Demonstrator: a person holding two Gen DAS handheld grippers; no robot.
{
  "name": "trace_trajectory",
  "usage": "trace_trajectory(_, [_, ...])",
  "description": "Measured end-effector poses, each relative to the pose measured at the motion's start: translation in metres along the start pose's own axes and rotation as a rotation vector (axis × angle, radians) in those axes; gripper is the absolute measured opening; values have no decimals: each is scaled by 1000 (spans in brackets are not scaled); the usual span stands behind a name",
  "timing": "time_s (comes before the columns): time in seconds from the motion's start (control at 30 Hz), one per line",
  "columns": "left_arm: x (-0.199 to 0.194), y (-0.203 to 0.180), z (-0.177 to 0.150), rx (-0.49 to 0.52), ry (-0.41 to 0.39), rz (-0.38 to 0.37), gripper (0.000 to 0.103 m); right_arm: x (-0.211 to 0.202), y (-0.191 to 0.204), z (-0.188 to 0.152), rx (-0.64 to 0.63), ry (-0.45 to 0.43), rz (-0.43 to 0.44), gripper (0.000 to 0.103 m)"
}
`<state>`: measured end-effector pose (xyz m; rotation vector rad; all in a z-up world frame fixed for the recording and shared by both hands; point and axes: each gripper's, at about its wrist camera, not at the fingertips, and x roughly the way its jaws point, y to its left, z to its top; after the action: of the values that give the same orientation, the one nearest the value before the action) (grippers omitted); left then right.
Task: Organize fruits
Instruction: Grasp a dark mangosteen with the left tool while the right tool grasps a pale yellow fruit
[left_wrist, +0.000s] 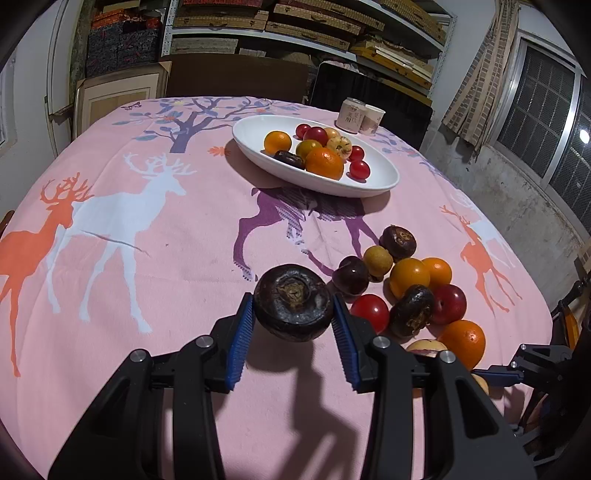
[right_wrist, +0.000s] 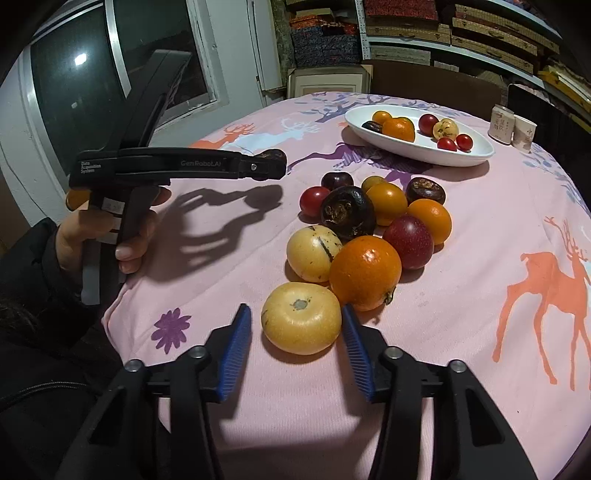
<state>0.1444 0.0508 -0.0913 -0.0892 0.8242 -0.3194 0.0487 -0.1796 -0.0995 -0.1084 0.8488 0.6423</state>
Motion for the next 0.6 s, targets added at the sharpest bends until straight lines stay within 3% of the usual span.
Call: trace_trajectory(0.6, [-6, -4, -8, 12, -9, 21, 41, -29, -24, 1, 84, -100, -14, 43])
